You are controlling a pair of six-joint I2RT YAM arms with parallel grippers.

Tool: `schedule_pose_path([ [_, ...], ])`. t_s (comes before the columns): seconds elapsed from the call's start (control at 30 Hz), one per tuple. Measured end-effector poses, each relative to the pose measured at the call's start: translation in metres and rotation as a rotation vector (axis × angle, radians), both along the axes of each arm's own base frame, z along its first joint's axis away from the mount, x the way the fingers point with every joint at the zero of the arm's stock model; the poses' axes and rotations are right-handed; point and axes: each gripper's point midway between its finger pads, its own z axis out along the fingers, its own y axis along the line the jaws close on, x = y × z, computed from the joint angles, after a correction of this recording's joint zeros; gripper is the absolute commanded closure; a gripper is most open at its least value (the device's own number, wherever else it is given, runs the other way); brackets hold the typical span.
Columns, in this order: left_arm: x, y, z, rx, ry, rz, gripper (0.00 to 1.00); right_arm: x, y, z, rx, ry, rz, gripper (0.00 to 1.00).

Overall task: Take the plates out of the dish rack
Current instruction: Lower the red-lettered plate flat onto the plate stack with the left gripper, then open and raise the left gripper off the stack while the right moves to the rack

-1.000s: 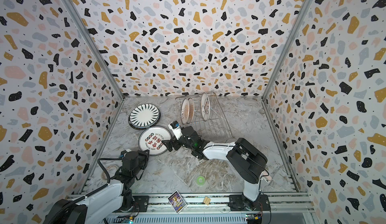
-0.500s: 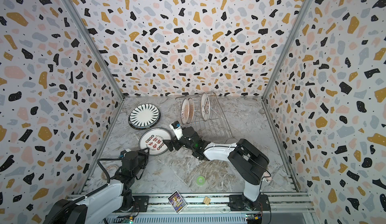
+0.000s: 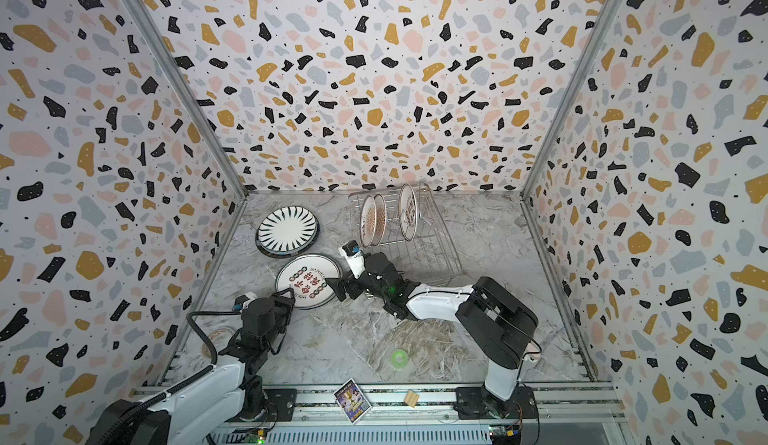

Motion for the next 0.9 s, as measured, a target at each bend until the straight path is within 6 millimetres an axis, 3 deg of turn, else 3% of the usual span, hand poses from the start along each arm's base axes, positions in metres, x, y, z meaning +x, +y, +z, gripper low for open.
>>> schedule_pose_path([
  [0.57,0.000,0.011,0.012,0.040,-0.038,0.048,0.04,-0.003,-0.006,0.008,0.011,-0.010,-0.003,0.01],
  [0.9,0.000,0.014,0.025,0.087,-0.084,0.041,0.00,-0.012,-0.014,0.025,0.043,-0.043,0.001,0.00],
])
